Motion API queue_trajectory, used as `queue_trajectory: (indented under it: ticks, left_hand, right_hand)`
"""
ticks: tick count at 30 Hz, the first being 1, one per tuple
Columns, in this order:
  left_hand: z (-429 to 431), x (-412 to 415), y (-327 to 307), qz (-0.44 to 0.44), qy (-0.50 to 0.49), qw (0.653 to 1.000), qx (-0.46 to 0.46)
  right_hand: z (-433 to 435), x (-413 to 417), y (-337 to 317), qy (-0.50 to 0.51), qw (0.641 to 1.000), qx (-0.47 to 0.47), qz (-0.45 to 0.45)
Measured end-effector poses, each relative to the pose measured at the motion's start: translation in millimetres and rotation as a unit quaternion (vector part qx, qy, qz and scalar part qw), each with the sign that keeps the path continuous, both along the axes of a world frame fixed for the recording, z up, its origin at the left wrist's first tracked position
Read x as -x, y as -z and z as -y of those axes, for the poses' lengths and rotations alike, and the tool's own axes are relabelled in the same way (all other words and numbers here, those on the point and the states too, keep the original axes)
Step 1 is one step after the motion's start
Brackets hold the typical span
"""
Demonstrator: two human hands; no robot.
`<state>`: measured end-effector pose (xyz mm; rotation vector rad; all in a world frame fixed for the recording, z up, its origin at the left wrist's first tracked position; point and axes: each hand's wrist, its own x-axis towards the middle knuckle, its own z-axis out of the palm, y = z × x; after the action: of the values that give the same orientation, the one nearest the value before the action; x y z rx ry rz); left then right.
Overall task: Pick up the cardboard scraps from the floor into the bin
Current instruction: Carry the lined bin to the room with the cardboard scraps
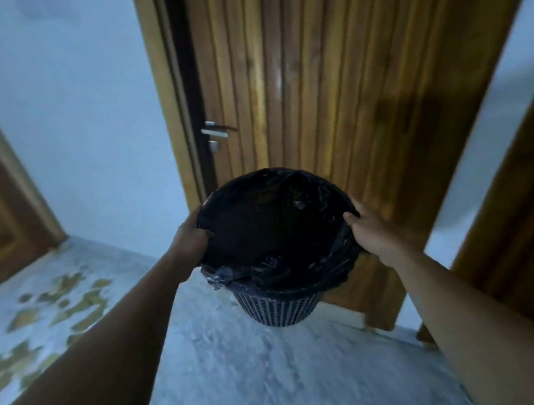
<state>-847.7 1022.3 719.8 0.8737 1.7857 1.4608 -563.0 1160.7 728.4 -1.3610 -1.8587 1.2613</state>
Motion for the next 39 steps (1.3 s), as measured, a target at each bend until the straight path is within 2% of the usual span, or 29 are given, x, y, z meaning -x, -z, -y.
queue_trajectory:
  ticks: [4, 9, 16, 23, 30, 39]
  left_hand:
    - [44, 70, 12, -0.002, -0.095, 0.995, 0.013]
    - [104, 144, 24, -0.003, -0.190, 0.981, 0.025]
    - [162, 275, 55, 0.018, -0.318, 0.948, 0.019]
    - [203, 427, 79, 0.042, -0.348, 0.936, 0.035]
    - [201, 565, 98, 0.044, -0.349, 0.935, 0.039]
    - [137, 757, 161, 0.049, -0.326, 0.942, 0.064]
  right_hand:
    - [-5, 101, 5, -0.103, 0.995, -0.010, -0.008]
    - [0, 227, 23, -0.222, 0.974, 0.029, -0.033]
    - [19, 407, 66, -0.290, 0.956, 0.030, -0.017]
    - [44, 563, 78, -0.330, 0.943, 0.033, -0.007]
    - [43, 694, 97, -0.373, 0.928, 0.012, -0.018]
    - [-16, 870, 166, -0.291, 0.955, 0.052, 0.005]
